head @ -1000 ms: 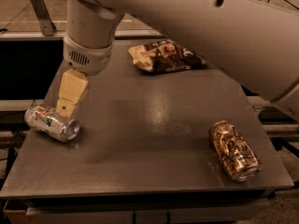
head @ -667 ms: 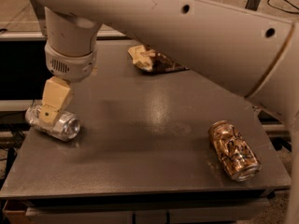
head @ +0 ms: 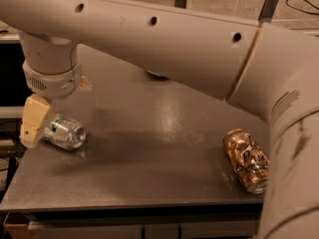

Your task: Place 7up can upright

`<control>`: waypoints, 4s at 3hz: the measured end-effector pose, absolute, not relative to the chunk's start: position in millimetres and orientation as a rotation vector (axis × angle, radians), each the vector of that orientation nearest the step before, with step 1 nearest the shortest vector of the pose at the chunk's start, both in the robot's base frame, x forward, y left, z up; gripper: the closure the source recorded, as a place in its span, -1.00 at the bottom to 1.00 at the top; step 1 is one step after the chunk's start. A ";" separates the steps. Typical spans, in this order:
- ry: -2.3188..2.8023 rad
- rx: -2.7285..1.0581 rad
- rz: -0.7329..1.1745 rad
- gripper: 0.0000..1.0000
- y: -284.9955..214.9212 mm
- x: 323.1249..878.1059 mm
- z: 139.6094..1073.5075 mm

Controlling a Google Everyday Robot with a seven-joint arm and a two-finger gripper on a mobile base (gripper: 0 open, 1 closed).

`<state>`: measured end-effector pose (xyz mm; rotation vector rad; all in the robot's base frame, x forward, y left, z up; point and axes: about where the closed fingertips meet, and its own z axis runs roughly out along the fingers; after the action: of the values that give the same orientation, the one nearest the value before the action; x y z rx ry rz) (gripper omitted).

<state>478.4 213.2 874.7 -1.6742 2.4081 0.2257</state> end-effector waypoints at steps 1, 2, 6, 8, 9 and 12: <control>2.414 -1.644 0.215 -1.00 228.3 475.1 862.4; 2.422 -1.617 0.219 -1.00 238.9 476.6 850.5; 2.329 -1.524 0.296 0.74 231.8 514.5 867.2; 2.054 -1.475 0.599 1.00 186.6 557.0 936.0; 1.895 -1.496 0.757 1.00 169.9 561.2 961.1; 1.312 -1.603 1.047 1.00 117.6 541.3 971.7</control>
Offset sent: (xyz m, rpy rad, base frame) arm 0.0018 0.0393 -0.0402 0.0207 -0.0140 -0.0638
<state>541.3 117.6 971.7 -1.6031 1.3121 1.0473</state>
